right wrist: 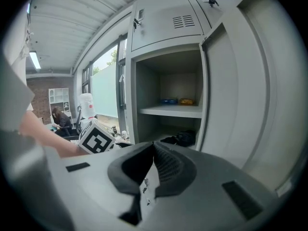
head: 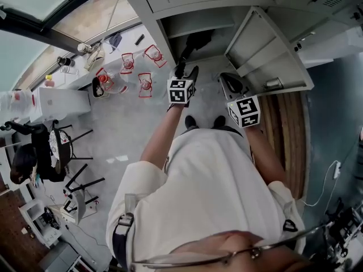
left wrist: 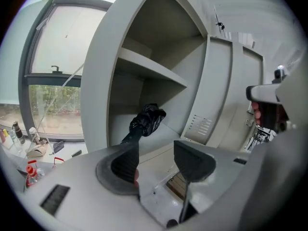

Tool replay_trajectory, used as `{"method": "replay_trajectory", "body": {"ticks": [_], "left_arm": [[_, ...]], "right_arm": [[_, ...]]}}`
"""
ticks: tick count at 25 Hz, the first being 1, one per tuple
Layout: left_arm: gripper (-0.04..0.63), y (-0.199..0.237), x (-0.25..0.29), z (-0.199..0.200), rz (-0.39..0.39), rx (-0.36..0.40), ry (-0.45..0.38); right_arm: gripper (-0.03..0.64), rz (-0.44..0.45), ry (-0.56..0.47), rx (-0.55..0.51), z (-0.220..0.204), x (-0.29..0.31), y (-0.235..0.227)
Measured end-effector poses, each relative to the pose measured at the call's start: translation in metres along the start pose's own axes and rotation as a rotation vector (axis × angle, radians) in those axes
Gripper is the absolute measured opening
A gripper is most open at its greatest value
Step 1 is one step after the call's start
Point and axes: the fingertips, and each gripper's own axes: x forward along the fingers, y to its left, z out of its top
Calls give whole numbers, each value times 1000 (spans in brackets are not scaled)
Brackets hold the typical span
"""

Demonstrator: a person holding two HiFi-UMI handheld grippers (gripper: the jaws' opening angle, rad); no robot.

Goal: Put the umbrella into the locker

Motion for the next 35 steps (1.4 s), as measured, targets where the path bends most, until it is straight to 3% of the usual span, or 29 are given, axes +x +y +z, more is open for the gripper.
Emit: {"method": "replay_trajectory", "body": {"ticks": [3, 8, 10, 15, 22, 35], "left_arm": [[183, -8, -16, 6, -43, 26, 1], [159, -23, -47, 22, -119, 50, -35], [101, -25, -59, 27, -128, 56, -49], [78, -31, -86, 34, -141, 62, -78], [11, -45, -120, 33, -57, 103, -132], [5, -103, -198, 16, 59, -13, -205]], "right_arm": [[8, -17, -8, 8, 2, 2, 10], [8, -62, -24, 21, 1, -2, 18], [8, -78, -28, 25, 0, -6, 19], [8, -89, -35, 28, -3, -14, 23], [8, -33, -56, 25, -7, -31, 31], [8, 91, -90, 25, -24, -107, 43]]}}
